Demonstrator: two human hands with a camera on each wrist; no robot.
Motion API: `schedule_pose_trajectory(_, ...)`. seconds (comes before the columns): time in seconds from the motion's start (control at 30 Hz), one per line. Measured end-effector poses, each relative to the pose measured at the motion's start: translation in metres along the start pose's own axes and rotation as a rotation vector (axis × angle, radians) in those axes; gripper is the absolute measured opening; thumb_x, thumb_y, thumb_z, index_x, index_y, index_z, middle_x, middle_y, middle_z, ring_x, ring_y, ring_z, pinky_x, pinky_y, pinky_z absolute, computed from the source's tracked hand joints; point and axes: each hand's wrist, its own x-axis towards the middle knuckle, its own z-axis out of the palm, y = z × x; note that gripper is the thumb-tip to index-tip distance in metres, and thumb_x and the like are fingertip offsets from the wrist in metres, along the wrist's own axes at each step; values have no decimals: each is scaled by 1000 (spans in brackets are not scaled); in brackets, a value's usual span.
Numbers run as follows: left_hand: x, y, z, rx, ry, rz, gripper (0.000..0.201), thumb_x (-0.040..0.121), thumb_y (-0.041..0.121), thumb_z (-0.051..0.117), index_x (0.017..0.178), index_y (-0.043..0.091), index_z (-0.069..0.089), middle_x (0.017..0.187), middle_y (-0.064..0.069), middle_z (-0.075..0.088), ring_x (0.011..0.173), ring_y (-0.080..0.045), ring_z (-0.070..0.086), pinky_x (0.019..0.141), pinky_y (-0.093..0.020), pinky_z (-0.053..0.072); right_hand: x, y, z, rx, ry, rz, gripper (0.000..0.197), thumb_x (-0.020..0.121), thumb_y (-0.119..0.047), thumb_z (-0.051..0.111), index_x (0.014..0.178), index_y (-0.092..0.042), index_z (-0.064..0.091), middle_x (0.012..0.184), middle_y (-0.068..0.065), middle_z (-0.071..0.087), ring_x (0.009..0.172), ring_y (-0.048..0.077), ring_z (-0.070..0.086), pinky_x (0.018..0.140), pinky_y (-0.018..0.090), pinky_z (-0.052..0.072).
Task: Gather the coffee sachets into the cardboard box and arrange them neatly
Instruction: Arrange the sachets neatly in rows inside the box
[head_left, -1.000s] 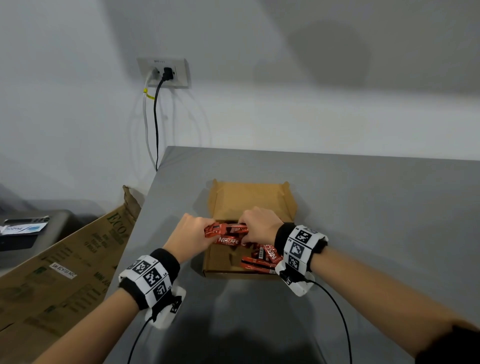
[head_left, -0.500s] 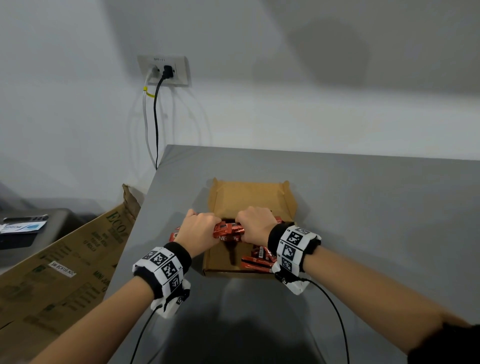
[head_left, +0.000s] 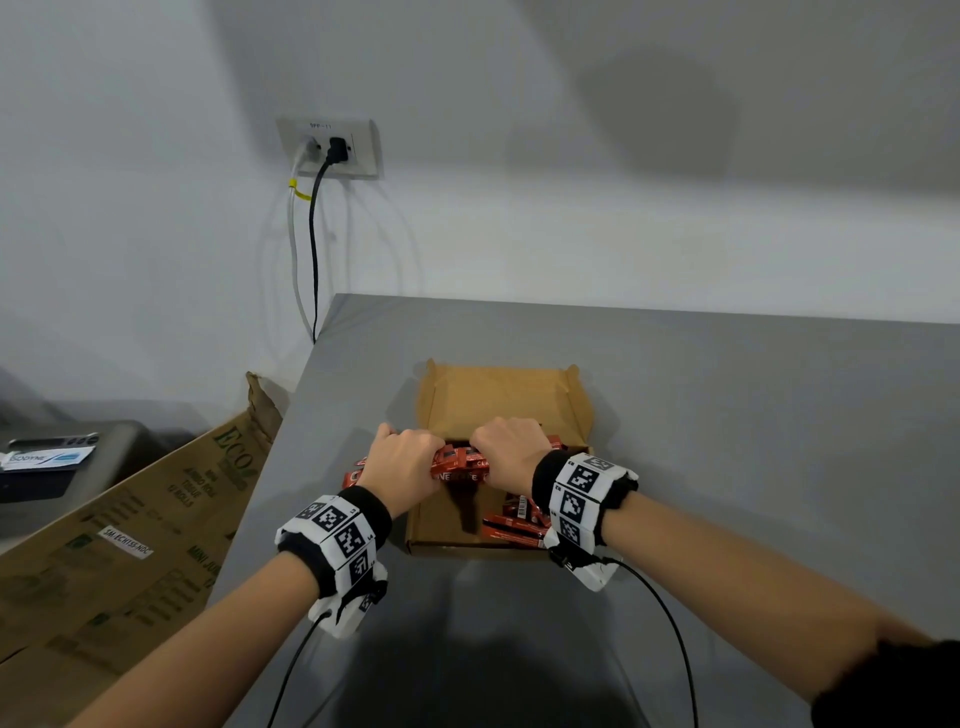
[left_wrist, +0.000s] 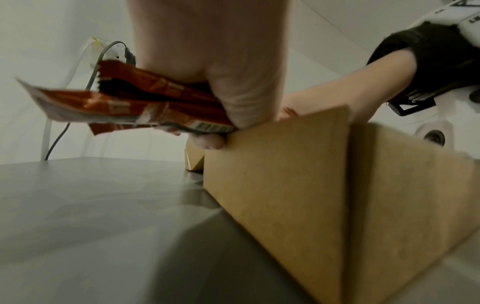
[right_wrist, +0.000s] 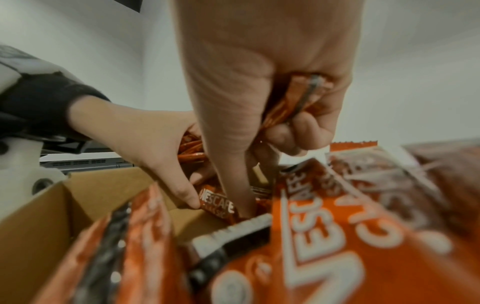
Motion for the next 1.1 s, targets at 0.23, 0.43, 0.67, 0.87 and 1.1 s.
schedule_pose_trajectory(0.23, -3, -1, -2, -70, 33, 8, 17, 83, 37, 57, 88, 21, 61, 88, 7, 60, 81, -15, 57, 81, -29, 29, -2, 5, 0, 121, 3, 3, 27, 79, -33, 68, 91, -10, 59, 86, 4, 63, 79, 22, 61, 72, 34, 51)
schedule_pose_trajectory(0.43, -13, -8, -24, -456, 252, -42, 10, 78, 26, 62, 80, 18, 57, 75, 6, 58, 70, -15, 58, 69, -31, 44, -14, 20, -13, 489, 52, 39, 36, 81, -24, 67, 108, -14, 46, 93, 4, 62, 76, 20, 61, 66, 32, 55)
schedule_pose_trajectory(0.67, -12, 26, -46, -846, 250, -10, 9, 81, 19, 70, 77, 27, 67, 69, 12, 65, 63, -2, 58, 58, -8, 40, -28, 9, -30, 857, 38, -63, 82, 86, 0, 56, 146, -10, 1, 78, -8, 48, 53, -13, 52, 47, 5, 38)
schedule_pose_trajectory(0.87, -10, 25, -43, -1041, 287, -94, 23, 84, 25, 67, 75, 5, 71, 64, -19, 64, 53, -27, 51, 53, -36, 40, -34, 11, -26, 839, 157, -87, 60, 99, -22, 41, 148, -17, 7, 129, 6, 53, 87, -5, 48, 75, -3, 34)
schedule_pose_trajectory(1.1, -15, 14, -45, -1104, 382, -173, 8, 85, 13, 66, 82, 9, 72, 80, -2, 71, 71, -8, 64, 68, -18, 50, -35, 33, -4, 781, 421, 81, 42, 99, -35, 34, 130, -11, 47, 95, 0, 63, 70, 2, 54, 61, 12, 44)
